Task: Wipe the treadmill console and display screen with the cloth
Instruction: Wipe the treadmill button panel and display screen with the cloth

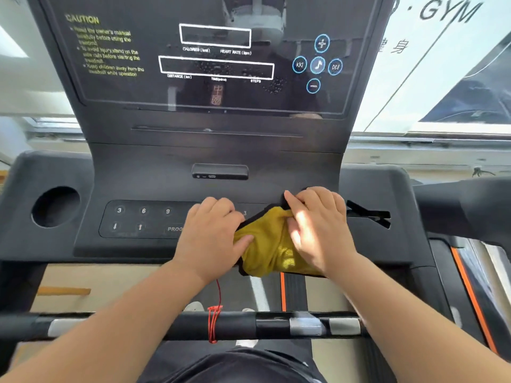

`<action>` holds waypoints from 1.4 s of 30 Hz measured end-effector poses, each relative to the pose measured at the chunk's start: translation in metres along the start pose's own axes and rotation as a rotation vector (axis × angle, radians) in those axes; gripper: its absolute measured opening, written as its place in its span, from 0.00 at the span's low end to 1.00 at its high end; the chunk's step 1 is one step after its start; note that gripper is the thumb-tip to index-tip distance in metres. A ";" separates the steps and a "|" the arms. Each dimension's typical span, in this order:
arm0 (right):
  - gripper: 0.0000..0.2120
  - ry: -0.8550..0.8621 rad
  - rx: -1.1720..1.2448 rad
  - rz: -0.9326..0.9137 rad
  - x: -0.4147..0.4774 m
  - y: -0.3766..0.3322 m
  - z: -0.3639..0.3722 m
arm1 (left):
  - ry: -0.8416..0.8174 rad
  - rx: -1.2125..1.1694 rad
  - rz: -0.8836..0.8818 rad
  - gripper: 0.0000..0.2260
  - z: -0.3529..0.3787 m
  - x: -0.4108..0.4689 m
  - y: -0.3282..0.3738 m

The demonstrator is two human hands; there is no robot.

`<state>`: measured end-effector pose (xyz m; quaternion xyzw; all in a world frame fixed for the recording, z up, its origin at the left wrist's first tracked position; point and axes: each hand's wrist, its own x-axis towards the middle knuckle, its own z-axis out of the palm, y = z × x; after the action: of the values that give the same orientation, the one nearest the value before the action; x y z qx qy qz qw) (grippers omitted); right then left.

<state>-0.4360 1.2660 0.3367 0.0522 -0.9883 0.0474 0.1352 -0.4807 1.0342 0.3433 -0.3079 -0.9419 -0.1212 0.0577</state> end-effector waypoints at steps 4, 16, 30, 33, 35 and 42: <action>0.05 0.003 -0.041 -0.072 -0.001 0.019 -0.009 | -0.008 -0.073 -0.043 0.06 -0.001 0.009 0.004; 0.06 0.505 0.257 0.085 0.068 0.029 -0.136 | 0.554 -0.348 -0.039 0.02 -0.127 0.097 0.034; 0.30 -0.192 0.278 0.023 -0.016 -0.022 -0.040 | 0.098 -0.177 -0.020 0.14 -0.029 -0.027 -0.018; 0.37 -0.346 0.179 0.139 0.000 -0.050 -0.018 | 0.178 -0.152 -0.165 0.16 -0.038 -0.029 -0.032; 0.38 -0.394 0.085 0.166 0.006 -0.054 0.002 | 0.174 -0.106 -0.244 0.18 -0.039 -0.030 -0.049; 0.47 -0.459 -0.103 0.401 0.002 0.005 0.003 | 0.068 0.028 -0.446 0.25 -0.022 -0.038 -0.086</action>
<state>-0.4395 1.2699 0.3338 -0.1415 -0.9847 0.0098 -0.1011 -0.5006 0.9392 0.3410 -0.0868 -0.9858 -0.1283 0.0655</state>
